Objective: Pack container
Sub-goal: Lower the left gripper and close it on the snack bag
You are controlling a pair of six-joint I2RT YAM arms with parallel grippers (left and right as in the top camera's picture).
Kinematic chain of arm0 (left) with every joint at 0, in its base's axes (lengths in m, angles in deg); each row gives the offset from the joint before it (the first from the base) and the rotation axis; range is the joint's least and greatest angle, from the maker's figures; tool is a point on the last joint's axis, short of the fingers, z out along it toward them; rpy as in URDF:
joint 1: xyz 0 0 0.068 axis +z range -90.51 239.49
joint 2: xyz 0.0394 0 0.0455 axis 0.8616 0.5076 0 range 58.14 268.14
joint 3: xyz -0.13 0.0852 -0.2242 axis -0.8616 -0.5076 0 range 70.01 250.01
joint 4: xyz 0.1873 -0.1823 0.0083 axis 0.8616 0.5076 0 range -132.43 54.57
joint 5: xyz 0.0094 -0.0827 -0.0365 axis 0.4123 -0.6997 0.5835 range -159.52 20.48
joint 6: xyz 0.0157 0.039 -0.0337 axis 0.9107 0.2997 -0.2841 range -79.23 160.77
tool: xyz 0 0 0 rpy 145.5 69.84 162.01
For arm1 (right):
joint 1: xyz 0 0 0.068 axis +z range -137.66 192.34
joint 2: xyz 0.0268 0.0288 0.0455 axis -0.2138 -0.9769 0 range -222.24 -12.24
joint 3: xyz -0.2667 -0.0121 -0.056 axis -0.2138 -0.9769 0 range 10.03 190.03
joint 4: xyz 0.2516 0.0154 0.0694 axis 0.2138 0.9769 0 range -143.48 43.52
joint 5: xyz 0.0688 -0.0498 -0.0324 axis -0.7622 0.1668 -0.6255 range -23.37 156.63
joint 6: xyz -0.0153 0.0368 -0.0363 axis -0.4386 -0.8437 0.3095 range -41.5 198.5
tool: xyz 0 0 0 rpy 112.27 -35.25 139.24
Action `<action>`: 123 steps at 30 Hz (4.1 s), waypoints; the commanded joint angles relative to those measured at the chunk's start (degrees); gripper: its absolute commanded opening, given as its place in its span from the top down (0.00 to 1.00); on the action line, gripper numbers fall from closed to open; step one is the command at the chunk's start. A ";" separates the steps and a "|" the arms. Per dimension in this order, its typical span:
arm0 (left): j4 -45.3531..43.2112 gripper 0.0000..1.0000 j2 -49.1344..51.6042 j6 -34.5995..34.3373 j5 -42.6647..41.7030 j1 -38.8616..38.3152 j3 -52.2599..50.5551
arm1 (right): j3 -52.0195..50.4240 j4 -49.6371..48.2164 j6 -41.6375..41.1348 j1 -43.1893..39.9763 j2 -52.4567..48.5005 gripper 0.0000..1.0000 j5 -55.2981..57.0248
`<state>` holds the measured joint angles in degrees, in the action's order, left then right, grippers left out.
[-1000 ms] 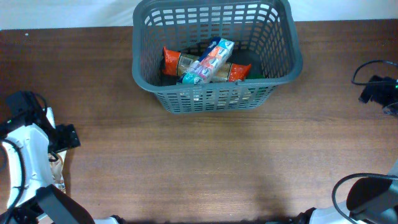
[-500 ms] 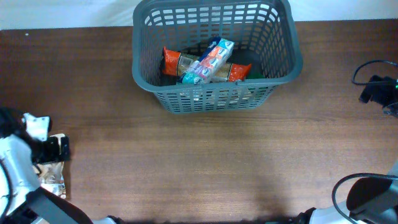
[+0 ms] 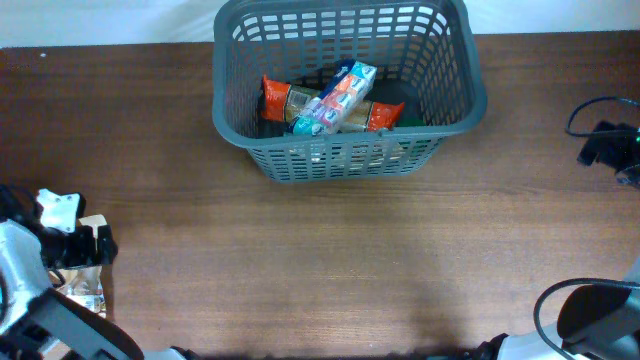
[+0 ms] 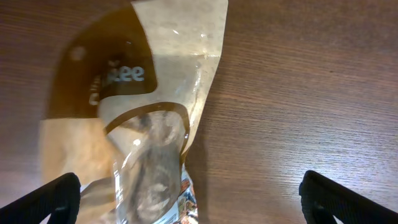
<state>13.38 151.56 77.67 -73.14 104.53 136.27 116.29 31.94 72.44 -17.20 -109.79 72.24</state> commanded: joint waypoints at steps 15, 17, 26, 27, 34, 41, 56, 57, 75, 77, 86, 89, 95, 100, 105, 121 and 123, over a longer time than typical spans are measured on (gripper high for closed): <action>-4.57 0.01 3.10 1.29 4.26 4.70 -0.76 | -0.20 -0.02 -0.66 -0.11 0.70 0.01 0.90; -4.59 0.01 3.10 1.29 4.26 5.09 -0.76 | -0.20 -0.02 -0.66 -0.11 0.72 0.01 0.90; -5.81 0.01 2.71 1.29 4.26 2.40 -0.70 | -0.20 -0.02 -0.66 -0.13 0.70 0.01 0.90; -6.19 0.01 2.38 1.29 4.26 1.79 -0.68 | -0.20 0.00 -0.66 -0.13 0.70 0.01 0.90; -9.35 0.01 -1.84 -4.13 5.18 -3.13 1.25 | -0.20 0.00 -0.66 -0.11 0.70 0.01 0.90; -7.32 0.01 -7.96 -12.13 6.43 -2.14 1.62 | -0.20 -0.02 -0.66 -0.13 0.70 0.01 0.90; -2.45 0.01 -10.43 -20.20 5.97 4.74 -0.81 | -0.20 -0.02 -0.66 -0.11 0.72 0.01 0.90; -2.71 0.01 -10.43 -20.17 5.99 5.33 -0.81 | -0.20 -0.02 -0.66 -0.11 0.70 0.01 0.90; -11.69 0.01 -10.40 -20.20 6.01 7.06 -12.02 | -0.20 -0.02 -0.66 -0.11 0.70 0.01 0.90; -13.29 0.01 -10.40 -20.17 6.03 7.06 -13.07 | -0.20 -0.02 -0.66 -0.11 0.70 0.01 0.90; -14.93 0.01 -10.43 -20.81 7.96 9.90 -13.14 | -0.20 -0.02 -0.66 -0.13 0.70 0.01 0.90; -15.67 0.01 -10.43 -20.79 6.25 11.26 -13.14 | -0.20 -0.02 -0.66 -0.13 0.70 0.01 0.90; -16.37 0.01 -9.31 -17.99 0.85 13.77 -13.14 | -0.20 0.00 -0.66 -0.11 0.70 0.01 0.90; -16.37 0.01 -6.40 -16.26 -3.30 13.75 -13.14 | -0.20 -0.02 -0.66 -0.11 0.70 0.01 0.90; -17.99 0.01 -3.61 -15.21 -3.23 13.75 -13.14 | -0.20 -0.02 -0.66 -0.13 0.70 0.01 0.90; -22.62 0.01 1.90 -14.49 -2.62 13.75 -13.14 | -0.20 -0.02 -0.66 -0.13 0.70 0.01 0.90; -22.86 0.01 2.75 -14.51 -2.62 13.75 -13.14 | -0.20 -0.02 -0.66 -0.11 0.70 0.01 0.90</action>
<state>-9.13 152.46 62.24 -74.74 118.08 123.24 116.29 31.94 72.41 -17.20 -109.79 72.24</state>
